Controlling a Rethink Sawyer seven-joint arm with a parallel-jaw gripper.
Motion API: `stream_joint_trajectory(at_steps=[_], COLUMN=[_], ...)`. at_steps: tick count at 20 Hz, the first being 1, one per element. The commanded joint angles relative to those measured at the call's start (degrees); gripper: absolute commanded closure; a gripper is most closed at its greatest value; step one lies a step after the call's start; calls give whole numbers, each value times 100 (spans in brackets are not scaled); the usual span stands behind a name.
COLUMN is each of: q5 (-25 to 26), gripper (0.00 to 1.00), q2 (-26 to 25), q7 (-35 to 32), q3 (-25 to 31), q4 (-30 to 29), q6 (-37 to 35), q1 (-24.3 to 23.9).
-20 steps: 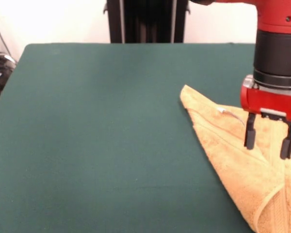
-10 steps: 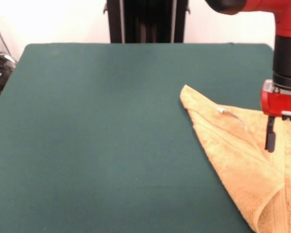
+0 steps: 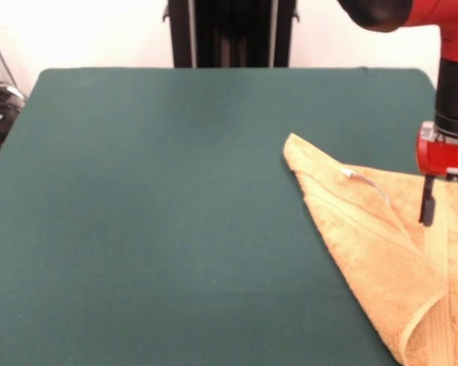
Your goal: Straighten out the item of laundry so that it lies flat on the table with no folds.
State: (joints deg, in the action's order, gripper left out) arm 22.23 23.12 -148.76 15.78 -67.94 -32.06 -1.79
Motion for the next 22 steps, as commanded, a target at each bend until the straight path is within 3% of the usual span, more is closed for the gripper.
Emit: stream_joint_trajectory(at_steps=[1, 17, 22], q5=[261, 534, 716], gripper=[0, 0, 0], q2=[51, -78, -96], q7=[950, 928, 1519], q3=[469, 546, 808], q4=[-1150, -1177, -1172], q6=[69, 222, 83], q1=[-37, -201, -382])
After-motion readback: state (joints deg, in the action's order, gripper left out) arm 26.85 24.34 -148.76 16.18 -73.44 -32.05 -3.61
